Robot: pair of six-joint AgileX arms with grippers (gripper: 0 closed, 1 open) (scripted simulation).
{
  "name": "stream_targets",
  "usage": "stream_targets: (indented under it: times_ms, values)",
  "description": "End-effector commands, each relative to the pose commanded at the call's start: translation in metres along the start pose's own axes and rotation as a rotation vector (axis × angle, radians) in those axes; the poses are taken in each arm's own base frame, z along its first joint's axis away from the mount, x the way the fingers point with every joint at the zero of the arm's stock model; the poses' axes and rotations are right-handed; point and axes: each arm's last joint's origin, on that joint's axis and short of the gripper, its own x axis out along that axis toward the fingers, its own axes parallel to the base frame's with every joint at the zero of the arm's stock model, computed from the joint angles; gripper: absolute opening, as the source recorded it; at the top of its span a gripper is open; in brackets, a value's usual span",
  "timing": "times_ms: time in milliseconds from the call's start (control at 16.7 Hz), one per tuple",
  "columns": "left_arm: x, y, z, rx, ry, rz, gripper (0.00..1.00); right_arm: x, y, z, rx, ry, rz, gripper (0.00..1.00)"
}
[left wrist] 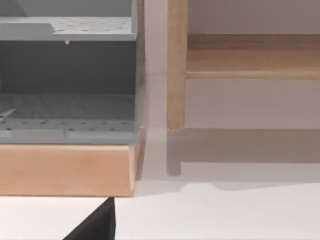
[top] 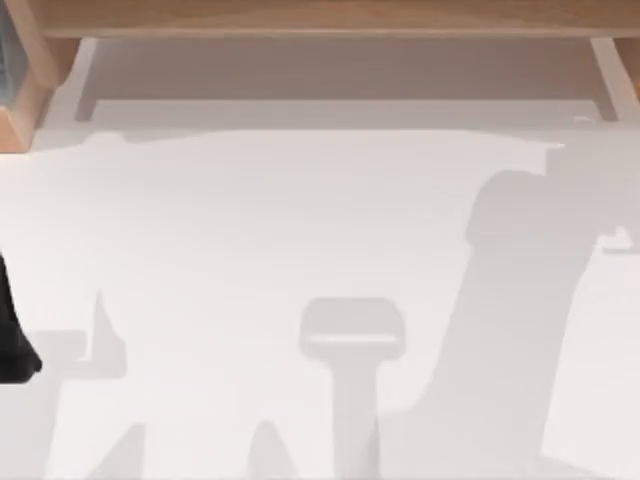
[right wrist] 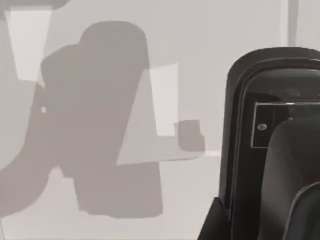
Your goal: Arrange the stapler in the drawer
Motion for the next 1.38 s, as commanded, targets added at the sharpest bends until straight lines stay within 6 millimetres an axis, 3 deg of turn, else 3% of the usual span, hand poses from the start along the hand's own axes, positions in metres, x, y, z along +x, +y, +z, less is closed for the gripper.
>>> stream_targets:
  times_ms: [180,480,1260,1380]
  values:
    - [0.000,0.000,0.000,0.000,0.000,0.000,1.00,0.049,0.005,-0.004,-0.055,0.116,0.055,0.00]
    - [0.000,0.000,0.000,0.000,0.000,0.000,1.00,0.052,0.005,-0.004,-0.058,0.127,0.060,0.00]
    - [0.000,0.000,0.000,0.000,0.000,0.000,1.00,0.052,0.005,-0.004,-0.058,0.127,0.060,0.98]
    - [0.000,0.000,0.000,0.000,0.000,0.000,1.00,0.052,0.005,-0.004,-0.058,0.127,0.060,1.00]
